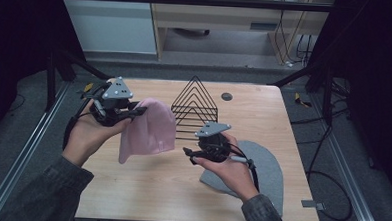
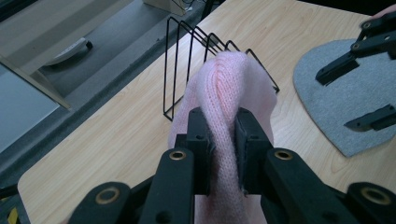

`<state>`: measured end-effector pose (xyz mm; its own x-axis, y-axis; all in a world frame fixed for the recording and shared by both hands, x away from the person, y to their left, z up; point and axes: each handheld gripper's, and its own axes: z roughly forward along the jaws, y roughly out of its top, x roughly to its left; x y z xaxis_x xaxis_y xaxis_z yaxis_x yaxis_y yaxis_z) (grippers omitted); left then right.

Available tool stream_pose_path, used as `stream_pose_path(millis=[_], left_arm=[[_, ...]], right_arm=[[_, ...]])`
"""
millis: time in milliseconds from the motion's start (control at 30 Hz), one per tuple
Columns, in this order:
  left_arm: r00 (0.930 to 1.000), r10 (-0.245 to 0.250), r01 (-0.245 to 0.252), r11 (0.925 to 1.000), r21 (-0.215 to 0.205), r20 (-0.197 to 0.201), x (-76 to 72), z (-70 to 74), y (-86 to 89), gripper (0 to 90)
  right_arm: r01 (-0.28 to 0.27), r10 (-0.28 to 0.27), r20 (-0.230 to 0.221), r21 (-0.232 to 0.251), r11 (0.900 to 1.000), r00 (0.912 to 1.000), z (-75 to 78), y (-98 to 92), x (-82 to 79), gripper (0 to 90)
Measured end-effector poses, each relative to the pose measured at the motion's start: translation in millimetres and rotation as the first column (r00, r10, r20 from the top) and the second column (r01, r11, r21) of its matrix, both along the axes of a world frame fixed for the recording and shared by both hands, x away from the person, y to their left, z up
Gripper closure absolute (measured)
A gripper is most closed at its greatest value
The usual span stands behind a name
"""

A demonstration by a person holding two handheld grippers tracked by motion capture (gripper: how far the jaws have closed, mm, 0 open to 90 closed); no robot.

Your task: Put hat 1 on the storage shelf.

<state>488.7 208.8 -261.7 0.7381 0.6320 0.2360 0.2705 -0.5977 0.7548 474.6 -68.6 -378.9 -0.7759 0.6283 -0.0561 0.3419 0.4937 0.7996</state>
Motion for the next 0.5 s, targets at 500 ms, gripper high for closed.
stream_pose_path(millis=[500], left_arm=[[0.9984, -0.054, 0.055, 0.9962, -0.068, 0.02, -12.0, 20.3, -4.5, 78.1]], right_arm=[[-0.067, 0.069, -0.06, 0.026, 0.997, 0.9958, -12.1, 29.8, 27.5, 44.8]])
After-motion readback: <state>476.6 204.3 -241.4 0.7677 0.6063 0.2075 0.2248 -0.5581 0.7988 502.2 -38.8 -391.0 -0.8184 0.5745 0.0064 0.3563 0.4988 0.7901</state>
